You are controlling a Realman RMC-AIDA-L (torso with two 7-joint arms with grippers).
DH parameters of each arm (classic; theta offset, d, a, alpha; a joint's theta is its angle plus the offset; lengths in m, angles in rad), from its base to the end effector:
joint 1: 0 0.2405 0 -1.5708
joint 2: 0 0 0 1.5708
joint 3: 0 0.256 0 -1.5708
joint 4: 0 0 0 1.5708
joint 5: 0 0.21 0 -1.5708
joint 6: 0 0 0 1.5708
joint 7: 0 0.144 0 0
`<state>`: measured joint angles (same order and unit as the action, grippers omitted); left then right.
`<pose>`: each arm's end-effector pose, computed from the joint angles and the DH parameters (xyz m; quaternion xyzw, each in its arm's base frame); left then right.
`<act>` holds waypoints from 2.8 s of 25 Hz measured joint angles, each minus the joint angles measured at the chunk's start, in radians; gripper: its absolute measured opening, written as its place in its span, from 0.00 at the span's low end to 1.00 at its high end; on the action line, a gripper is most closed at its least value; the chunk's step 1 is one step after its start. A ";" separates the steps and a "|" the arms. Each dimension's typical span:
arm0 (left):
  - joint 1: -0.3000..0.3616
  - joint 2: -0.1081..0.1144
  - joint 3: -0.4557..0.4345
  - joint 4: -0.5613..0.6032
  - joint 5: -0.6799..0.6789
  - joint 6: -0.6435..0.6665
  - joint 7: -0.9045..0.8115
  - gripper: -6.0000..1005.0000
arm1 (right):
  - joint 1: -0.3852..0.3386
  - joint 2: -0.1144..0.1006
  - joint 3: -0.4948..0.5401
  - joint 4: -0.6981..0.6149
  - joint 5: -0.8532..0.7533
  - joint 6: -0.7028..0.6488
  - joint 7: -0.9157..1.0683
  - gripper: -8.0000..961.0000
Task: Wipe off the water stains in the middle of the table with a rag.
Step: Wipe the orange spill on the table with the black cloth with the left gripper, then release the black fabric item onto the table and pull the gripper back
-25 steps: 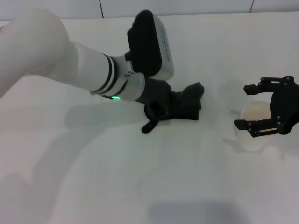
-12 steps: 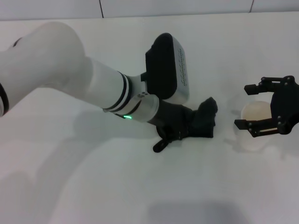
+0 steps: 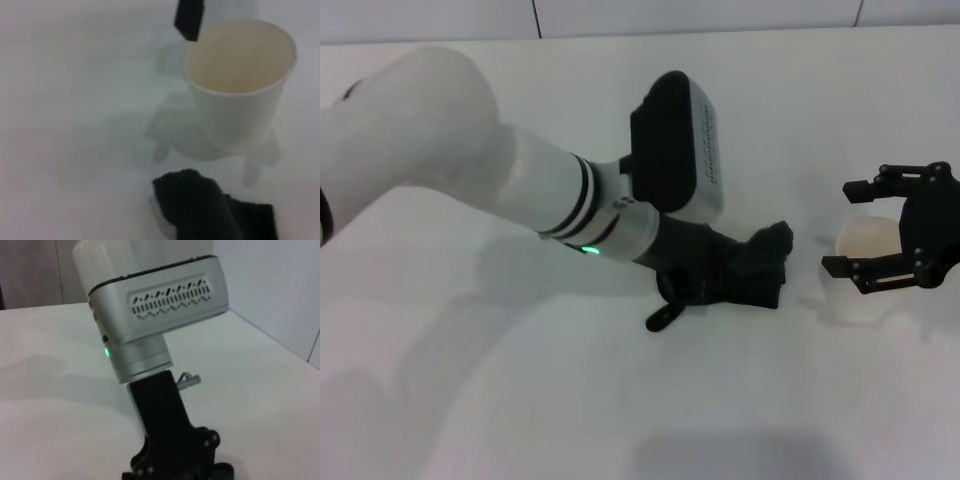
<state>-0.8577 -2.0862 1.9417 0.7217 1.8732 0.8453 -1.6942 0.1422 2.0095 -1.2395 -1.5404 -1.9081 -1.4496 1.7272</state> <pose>-0.1395 0.3576 -0.1486 -0.9933 0.0693 0.0677 0.0636 0.2188 0.2914 0.0598 -0.9735 0.0862 0.0779 0.1969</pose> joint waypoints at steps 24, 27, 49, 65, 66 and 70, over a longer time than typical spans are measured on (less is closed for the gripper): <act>0.019 0.004 -0.270 -0.065 0.229 -0.053 -0.012 0.16 | -0.010 0.000 0.000 -0.004 0.000 0.000 0.001 0.89; 0.026 0.005 -0.298 -0.063 0.234 -0.053 -0.014 0.16 | -0.010 0.000 0.000 -0.004 0.000 0.002 0.001 0.89; 0.298 0.008 -0.670 0.185 0.126 0.318 0.143 0.18 | -0.002 0.001 0.003 0.015 0.002 0.010 0.003 0.89; 0.298 0.004 -0.679 0.201 0.121 0.430 0.140 0.19 | -0.001 0.002 -0.003 0.025 0.005 0.012 0.003 0.89; 0.300 0.004 -0.675 0.201 0.121 0.440 0.134 0.19 | -0.001 0.002 -0.003 0.027 0.005 0.012 0.003 0.89; 0.309 0.006 -0.675 0.202 0.123 0.481 0.125 0.20 | -0.001 0.001 -0.003 0.031 0.005 0.012 0.003 0.89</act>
<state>-0.5483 -2.0806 1.2664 0.9240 1.9958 1.3267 -1.5688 0.1411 2.0110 -1.2426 -1.5097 -1.9032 -1.4373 1.7303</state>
